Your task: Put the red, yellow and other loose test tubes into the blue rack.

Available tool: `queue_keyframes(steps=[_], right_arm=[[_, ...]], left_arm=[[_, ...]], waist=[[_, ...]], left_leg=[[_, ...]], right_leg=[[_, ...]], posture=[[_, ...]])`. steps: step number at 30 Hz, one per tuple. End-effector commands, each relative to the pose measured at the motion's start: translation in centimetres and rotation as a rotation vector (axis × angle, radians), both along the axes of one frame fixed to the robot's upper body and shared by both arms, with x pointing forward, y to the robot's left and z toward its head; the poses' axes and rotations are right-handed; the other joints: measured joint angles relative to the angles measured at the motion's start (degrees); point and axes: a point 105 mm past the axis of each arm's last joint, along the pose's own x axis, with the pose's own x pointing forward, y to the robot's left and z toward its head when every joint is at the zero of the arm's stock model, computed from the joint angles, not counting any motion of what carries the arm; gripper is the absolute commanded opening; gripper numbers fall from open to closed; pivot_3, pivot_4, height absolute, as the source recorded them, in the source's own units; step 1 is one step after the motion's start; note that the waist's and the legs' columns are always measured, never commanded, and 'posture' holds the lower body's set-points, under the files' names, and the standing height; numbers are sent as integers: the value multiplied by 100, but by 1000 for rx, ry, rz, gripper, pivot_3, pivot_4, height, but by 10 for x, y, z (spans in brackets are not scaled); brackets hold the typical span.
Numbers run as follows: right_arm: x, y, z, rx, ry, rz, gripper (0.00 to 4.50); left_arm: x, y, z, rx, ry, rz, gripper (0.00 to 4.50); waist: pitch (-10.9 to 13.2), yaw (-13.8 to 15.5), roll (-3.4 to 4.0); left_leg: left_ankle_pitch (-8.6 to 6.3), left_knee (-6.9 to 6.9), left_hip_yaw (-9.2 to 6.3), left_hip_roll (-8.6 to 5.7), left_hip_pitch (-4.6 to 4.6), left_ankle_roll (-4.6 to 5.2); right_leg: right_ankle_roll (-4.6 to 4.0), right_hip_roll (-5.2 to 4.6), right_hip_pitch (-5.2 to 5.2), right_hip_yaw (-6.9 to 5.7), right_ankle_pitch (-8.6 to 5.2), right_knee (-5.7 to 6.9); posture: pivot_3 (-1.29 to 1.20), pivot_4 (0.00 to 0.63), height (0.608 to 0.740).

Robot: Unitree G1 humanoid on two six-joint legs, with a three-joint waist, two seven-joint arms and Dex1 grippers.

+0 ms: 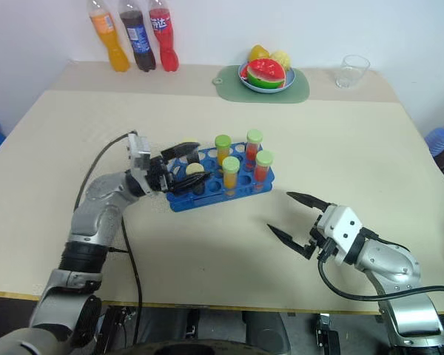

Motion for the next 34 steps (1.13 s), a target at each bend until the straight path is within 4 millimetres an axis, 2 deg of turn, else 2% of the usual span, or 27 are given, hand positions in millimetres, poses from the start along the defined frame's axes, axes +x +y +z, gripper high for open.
queue_keyframes(steps=[1,5,7,9,15,20,24,29,34], right_arm=[[9,-11,6,73,-20,-106,4263],[17,-17,5,111,-29,-195,4263],[28,-22,5,141,-30,-287,4263],[36,-23,8,164,-58,-321,4263],[40,-31,3,170,-32,-344,4263],[33,-47,-4,167,10,-378,4263],[35,-59,-5,188,11,-436,4263],[42,-69,-6,213,0,-489,4263],[37,-68,-13,184,15,-461,4263]], left_arm=[[4,36,10,16,-31,173,4486],[8,78,0,68,10,360,4486],[8,115,-13,118,42,504,4486],[5,132,-22,156,61,566,4486],[-12,138,-41,184,117,578,4486],[-22,143,-42,181,150,598,4486],[-26,144,-44,173,160,623,4486],[-28,137,-44,147,161,625,4486],[-34,124,-48,147,192,571,4486]], waist=[[0,-11,0],[0,-78,2],[0,-98,2],[0,-118,2],[1,-61,2],[1,-82,3],[1,-114,3],[1,-104,4],[1,-93,4]], left_leg=[[0,-1,0,2,1,0],[0,-2,1,6,0,0],[0,-1,1,8,1,0],[0,-3,4,12,5,0],[-1,-4,4,17,-4,-1],[-1,-5,5,19,-4,0],[-1,-5,9,25,2,0],[-1,-5,11,27,1,1],[-2,-5,12,26,0,1]], right_leg=[[0,1,0,0,0,1],[0,0,-2,-2,0,3],[0,0,-2,-2,0,4],[-1,1,-4,-2,0,8],[-1,-14,-7,-5,0,7],[-1,-17,-7,-5,0,6],[-1,-10,-7,-3,0,7],[-1,-8,-7,-3,0,7],[-1,-8,-8,-3,0,7]], posture=[[0,150,740],[0,150,740],[0,150,740],[0,150,740],[0,150,740],[0,150,740],[0,150,740],[0,150,740],[0,150,740]])
